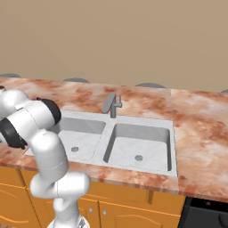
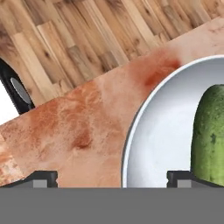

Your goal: Pick the cucumber from the sink and place it in the bowl. Then pick the bowl and place it in the microwave. Then close the microwave door and press the start button.

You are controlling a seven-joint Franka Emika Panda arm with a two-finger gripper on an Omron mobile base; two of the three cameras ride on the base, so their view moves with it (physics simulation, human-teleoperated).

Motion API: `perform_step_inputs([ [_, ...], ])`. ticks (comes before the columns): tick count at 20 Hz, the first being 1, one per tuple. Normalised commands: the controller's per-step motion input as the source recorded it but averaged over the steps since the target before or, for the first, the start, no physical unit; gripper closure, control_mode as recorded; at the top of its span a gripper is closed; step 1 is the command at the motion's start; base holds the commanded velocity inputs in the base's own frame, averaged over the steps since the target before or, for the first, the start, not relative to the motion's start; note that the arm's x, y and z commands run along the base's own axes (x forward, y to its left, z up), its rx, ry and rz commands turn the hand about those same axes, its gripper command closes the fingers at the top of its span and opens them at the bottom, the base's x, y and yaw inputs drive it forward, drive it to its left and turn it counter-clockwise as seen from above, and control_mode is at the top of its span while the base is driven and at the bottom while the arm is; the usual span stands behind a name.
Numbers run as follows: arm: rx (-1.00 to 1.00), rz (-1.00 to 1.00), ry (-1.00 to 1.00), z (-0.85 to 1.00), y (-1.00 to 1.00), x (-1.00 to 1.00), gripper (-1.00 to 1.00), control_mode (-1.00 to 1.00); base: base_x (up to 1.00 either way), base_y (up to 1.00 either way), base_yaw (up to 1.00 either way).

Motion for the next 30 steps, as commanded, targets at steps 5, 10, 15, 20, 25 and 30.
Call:
perform_step_inputs([
  [5, 0.00, 0.04, 0.00, -0.09, 0.42, 0.28, -1.00, -1.00, 0.00, 0.00, 0.00],
  [10, 0.00, 0.02, 0.01, -0.28, 0.38, 0.30, -1.00, -1.00, 0.00, 0.00, 0.00],
  [15, 0.00, 0.00, 0.04, -0.21, 0.05, 0.02, 1.00, -1.00, 0.00, 0.00, 0.00],
  [20, 0.01, 0.01, 0.03, -0.23, 0.00, 0.00, 1.00, -1.00, 0.00, 0.00, 0.00],
  [25, 0.05, 0.00, -0.09, -0.06, -0.29, -0.40, 1.00, -1.00, 0.00, 0.00, 0.00],
  [30, 0.06, 0.00, -0.05, 0.31, -0.43, -0.38, 1.00, -1.00, 0.00, 0.00, 0.00],
])
